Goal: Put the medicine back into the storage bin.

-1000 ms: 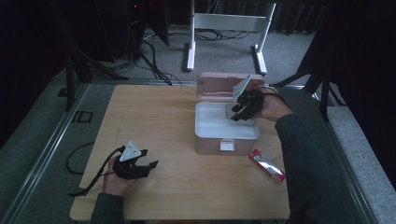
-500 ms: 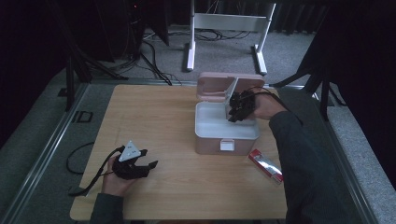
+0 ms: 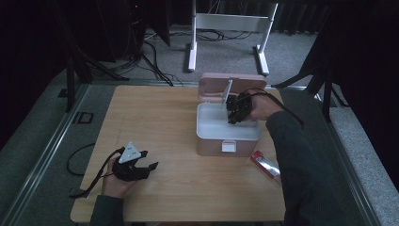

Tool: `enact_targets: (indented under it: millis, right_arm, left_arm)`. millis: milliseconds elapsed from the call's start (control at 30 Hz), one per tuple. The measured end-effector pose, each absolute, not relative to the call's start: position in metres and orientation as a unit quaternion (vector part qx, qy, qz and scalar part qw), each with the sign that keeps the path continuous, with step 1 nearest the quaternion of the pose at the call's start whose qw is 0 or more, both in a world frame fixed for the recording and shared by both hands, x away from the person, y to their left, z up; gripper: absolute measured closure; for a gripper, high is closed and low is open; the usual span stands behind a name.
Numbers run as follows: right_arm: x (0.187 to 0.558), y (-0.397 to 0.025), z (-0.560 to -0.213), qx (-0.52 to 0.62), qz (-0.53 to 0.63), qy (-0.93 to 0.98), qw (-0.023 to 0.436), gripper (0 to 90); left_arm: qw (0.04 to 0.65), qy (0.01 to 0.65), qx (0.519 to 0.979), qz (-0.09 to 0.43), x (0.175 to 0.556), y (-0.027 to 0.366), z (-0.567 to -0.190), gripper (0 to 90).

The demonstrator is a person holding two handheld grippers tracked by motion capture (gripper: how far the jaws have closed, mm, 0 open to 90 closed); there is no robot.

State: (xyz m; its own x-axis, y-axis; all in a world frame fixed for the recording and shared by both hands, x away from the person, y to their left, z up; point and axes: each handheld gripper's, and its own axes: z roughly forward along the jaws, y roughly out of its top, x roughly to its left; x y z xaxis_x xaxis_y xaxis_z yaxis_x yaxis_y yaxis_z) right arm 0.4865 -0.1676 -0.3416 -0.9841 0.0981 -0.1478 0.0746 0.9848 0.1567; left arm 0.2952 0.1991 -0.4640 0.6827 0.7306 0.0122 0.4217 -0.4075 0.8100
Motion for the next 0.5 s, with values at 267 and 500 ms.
enact_targets:
  millis: [267, 500]
  right_arm:
    - [0.486, -0.162, -0.346, 0.040, 0.061, 0.995, 0.071, 76.4]
    - [0.488, -0.157, -0.346, 0.038, 0.039, 0.997, 0.061, 80.7]
  left_arm:
    - [0.415, 0.352, 0.818, 0.186, 0.295, 0.199, -0.464, 37.3]
    - [0.413, 0.352, 0.819, 0.186, 0.295, 0.199, -0.465, 37.4]
